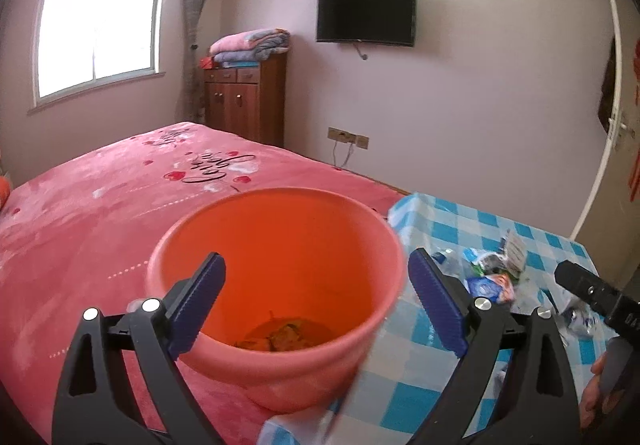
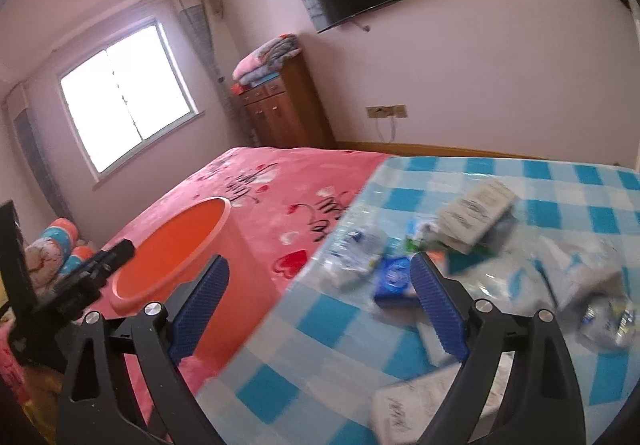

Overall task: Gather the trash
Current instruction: 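Move both empty tools from the bucket back to the table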

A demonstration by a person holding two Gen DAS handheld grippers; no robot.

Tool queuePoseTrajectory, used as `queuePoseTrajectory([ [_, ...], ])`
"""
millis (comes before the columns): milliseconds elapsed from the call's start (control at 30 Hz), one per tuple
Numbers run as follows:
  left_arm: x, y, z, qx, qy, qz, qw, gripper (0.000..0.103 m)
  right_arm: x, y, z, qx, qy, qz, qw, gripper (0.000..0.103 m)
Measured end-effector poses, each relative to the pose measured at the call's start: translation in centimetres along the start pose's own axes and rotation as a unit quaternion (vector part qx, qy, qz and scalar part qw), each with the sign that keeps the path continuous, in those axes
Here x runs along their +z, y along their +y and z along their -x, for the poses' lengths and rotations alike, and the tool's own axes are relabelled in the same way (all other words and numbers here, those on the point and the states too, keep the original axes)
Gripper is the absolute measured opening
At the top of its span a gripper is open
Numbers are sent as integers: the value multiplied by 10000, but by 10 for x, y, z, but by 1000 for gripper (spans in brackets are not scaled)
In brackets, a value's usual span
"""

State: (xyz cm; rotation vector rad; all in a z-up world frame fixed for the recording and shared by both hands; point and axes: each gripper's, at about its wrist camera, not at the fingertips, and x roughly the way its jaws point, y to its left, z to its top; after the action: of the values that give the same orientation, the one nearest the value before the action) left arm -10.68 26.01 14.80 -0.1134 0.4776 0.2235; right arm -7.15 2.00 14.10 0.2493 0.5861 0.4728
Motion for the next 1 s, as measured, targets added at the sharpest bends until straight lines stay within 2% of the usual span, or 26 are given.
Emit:
queuePoseTrajectory([
  [200,-14,-32,7,-217,52,-247,9994,93,-19,-34,24,-457,-452,-98,9979,97],
  [333,-23,-54,7,-433,184,-278,9985,93,-25,-58,40,-558,-641,-264,9960,98],
  [667,-50,-105,5,-885,433,-526,9937,93,-33,-93,66,-690,-677,-489,9941,98],
  [1000,-64,-140,5,-1042,549,-984,9881,93,-39,-116,81,-837,-711,-579,9923,98],
])
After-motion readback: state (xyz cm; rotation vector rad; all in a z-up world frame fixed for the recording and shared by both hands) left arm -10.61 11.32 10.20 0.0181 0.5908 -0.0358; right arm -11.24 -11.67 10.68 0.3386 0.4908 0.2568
